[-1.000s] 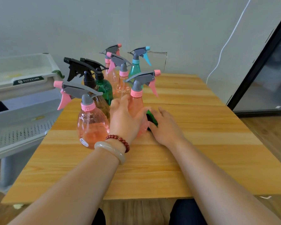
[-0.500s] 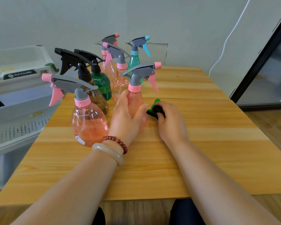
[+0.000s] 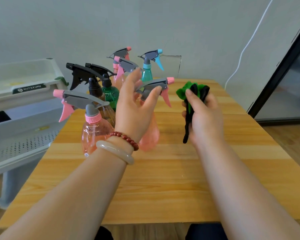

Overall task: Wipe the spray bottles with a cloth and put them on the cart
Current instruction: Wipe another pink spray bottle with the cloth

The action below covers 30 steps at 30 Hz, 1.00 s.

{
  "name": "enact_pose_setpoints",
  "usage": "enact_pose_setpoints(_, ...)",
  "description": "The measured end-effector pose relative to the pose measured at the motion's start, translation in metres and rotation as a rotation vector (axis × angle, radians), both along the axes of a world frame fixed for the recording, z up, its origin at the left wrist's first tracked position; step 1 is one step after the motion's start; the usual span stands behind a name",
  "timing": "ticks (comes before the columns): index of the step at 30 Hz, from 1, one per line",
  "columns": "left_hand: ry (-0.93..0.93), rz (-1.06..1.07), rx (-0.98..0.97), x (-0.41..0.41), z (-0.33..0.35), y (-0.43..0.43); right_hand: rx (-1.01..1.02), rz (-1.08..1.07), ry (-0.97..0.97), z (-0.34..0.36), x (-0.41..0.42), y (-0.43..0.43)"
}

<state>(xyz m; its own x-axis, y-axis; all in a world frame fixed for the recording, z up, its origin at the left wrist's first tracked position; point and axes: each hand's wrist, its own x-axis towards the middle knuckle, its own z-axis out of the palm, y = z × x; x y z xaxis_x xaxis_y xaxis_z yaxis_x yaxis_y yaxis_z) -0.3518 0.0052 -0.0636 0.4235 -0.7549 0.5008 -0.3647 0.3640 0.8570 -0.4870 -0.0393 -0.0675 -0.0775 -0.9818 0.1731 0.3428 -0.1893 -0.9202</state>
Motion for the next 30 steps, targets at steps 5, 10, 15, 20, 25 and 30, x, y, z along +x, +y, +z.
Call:
enact_pose_setpoints(5, -0.087, 0.019, 0.006, 0.004, 0.001, 0.000, -0.187, -0.110, 0.162, 0.004, 0.003, 0.003)
enact_pose_setpoints(10, -0.089, 0.019, -0.036, 0.003, -0.001, 0.003, -0.283, -0.136, 0.156, 0.004, 0.015, 0.006)
enact_pose_setpoints(15, -0.049, -0.070, -0.086, -0.001, -0.006, 0.000, -0.240, 0.030, -0.036, 0.004, 0.031, 0.004)
enact_pose_setpoints(20, 0.162, -0.168, -0.089, -0.002, -0.009, -0.005, -0.187, 0.170, -0.213, 0.003, 0.039, 0.006)
enact_pose_setpoints(25, 0.247, -0.208, -0.072, -0.007, -0.008, -0.009, -0.297, -0.125, 0.030, -0.011, 0.032, 0.004)
enact_pose_setpoints(30, 0.215, -0.215, -0.092, -0.011, -0.010, -0.007, -0.276, -0.212, 0.027, -0.009, 0.023, -0.006)
